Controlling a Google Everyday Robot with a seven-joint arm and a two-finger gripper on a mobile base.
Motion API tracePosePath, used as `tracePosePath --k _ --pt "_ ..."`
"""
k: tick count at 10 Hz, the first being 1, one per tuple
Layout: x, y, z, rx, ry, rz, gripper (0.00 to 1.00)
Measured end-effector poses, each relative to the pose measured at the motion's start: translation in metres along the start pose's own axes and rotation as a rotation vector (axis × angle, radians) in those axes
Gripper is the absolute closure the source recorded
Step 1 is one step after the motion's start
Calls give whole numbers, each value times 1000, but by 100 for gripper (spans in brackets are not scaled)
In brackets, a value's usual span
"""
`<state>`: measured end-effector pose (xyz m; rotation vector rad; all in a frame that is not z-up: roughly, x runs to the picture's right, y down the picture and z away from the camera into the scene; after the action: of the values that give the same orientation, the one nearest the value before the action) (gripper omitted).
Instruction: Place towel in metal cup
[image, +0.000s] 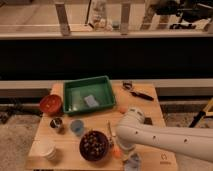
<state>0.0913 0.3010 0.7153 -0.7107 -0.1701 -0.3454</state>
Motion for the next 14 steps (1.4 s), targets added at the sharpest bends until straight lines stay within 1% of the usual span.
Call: tracePosePath --k 2,3,6,7,9,10,12,14 --pt "7 -1 19 4 -7 12 20" --pt "10 -2 16 6 -10 16 20" --pt "13 0 -1 4 -9 23 20" --pt "13 1 3 2 -8 24 20" --pt "14 1 25 3 -11 27 20" --pt "13 0 27 1 -12 24 20" --pt "14 0 24 0 -12 29 20" --pt "13 1 33 -5 -10 25 20"
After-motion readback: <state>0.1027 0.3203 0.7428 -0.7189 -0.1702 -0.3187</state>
